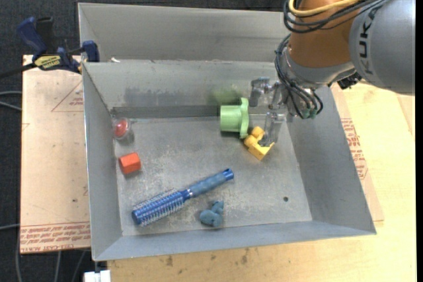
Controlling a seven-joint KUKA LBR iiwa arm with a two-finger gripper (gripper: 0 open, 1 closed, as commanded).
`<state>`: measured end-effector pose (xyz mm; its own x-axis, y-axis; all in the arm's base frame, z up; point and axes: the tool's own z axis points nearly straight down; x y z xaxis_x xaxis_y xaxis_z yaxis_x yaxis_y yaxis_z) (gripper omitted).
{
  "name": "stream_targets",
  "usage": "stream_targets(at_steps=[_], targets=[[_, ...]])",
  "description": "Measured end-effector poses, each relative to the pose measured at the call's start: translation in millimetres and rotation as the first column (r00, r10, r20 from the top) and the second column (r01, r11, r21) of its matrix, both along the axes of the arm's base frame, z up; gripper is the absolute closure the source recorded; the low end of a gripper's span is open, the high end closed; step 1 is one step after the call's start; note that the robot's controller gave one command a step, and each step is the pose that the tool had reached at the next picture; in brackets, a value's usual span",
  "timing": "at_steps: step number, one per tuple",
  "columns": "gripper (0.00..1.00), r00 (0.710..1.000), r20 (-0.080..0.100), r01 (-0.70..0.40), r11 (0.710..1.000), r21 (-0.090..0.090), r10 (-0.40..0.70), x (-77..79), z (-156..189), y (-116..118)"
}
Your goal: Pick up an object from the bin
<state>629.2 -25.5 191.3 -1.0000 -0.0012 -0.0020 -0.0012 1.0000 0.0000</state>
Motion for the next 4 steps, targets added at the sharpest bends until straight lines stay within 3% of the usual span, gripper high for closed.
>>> stream_targets(at_steps=[1,2,3,4], targets=[[0.0,0.986,-0.005,-0.164,0.986,0.0,0.164,5.8,-67.8,-62.3],[0.0,0.987,-0.004,-0.162,0.987,0.003,0.162,14.4,-124.9,-40.4],[1.0,0.987,0.001,-0.16,0.987,0.001,0.16,15.5,-121.3,-41.4],[1.0,0.984,0.011,-0.176,0.984,-0.002,0.176,24.7,-19.0,-32.9]])
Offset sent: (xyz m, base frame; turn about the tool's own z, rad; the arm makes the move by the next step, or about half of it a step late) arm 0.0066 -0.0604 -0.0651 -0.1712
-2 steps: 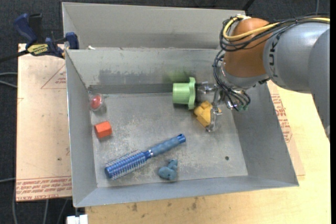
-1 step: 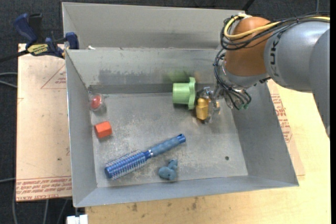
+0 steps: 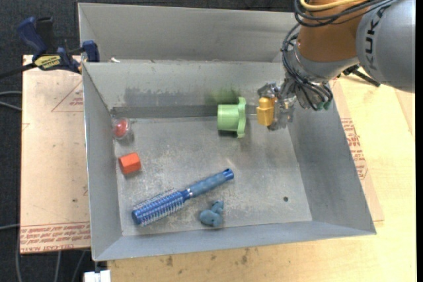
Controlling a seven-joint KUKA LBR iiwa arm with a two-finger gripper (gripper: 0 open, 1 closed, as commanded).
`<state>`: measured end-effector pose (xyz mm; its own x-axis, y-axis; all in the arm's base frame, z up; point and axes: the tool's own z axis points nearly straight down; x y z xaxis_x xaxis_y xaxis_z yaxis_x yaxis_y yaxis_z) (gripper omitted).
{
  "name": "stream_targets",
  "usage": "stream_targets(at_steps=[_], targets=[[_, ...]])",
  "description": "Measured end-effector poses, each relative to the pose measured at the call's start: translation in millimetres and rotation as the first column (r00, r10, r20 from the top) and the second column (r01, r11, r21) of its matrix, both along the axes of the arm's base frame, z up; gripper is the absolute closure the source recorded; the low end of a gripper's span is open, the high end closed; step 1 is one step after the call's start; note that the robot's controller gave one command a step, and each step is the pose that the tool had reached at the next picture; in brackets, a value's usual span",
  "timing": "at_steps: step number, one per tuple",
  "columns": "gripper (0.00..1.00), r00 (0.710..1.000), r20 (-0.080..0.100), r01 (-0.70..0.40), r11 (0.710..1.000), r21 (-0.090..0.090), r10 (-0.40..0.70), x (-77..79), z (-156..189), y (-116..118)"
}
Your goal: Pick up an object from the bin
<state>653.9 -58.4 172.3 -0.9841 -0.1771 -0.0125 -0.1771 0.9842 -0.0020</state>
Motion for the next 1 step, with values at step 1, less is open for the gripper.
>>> stream_targets(at_steps=[1], targets=[[1.0,1.0,0.0,-0.015,1.0,0.0,0.015,-38.8,125.6,21.3]])
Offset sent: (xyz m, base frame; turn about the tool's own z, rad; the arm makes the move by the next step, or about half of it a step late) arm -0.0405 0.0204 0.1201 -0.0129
